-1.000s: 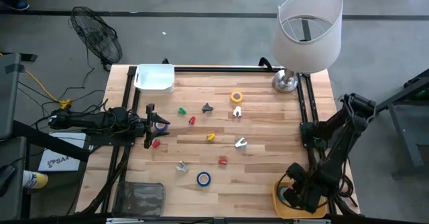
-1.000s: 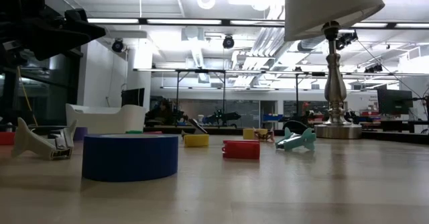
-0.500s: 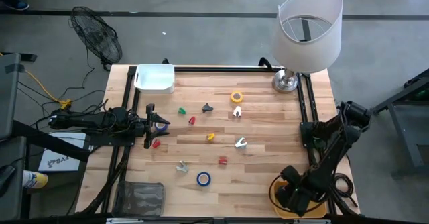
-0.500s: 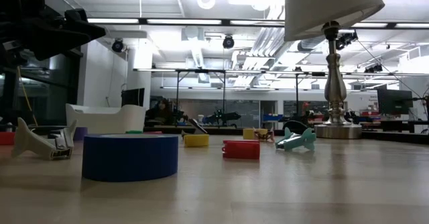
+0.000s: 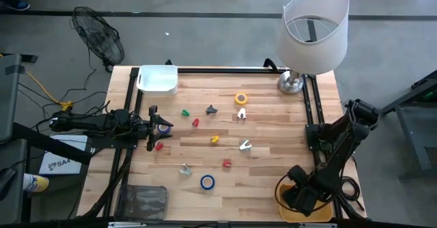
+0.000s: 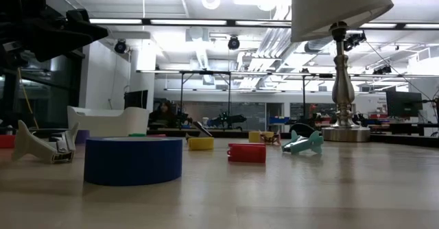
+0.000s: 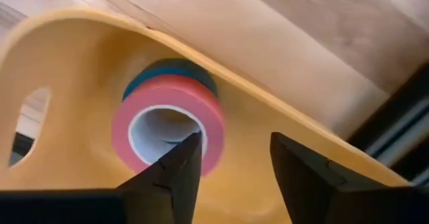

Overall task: Pick and place Stapler, Stapler remover, tape
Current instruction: Put the yellow tape into the yellow bin, then put the pink staple remover into the black bin

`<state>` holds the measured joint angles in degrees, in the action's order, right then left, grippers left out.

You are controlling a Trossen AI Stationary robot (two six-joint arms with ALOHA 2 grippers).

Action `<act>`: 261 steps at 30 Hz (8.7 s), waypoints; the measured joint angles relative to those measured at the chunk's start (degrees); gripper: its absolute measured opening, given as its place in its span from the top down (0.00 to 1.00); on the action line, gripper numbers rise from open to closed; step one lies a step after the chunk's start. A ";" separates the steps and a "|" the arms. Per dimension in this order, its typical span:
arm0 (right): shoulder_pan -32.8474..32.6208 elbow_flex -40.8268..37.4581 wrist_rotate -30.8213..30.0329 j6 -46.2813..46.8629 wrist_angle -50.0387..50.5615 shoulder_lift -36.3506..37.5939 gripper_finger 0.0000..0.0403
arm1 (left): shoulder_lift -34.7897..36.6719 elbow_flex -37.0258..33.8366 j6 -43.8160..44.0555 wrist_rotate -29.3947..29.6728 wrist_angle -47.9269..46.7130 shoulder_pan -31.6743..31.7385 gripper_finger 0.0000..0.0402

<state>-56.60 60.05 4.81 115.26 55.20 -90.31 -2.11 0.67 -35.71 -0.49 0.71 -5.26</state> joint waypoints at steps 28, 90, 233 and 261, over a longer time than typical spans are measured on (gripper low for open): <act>30.09 0.00 -28.49 -39.16 9.16 17.10 0.54 | 0.00 0.00 -0.01 0.02 -0.01 -0.01 0.50; 80.32 1.48 -16.42 -33.29 -35.43 -17.92 0.54 | 0.00 0.00 -0.02 -0.02 0.00 -0.02 0.50; 24.35 -2.05 -35.61 -100.58 -2.94 16.82 0.52 | 0.00 0.00 -0.01 0.00 -0.01 -0.02 0.50; 69.88 -2.05 -6.14 -168.58 -23.54 -3.60 0.52 | 0.00 0.00 -0.02 0.00 -0.01 0.00 0.50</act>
<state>13.28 58.00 -1.33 -53.31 31.66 -93.91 -2.11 0.67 -35.72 -0.49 0.70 -5.26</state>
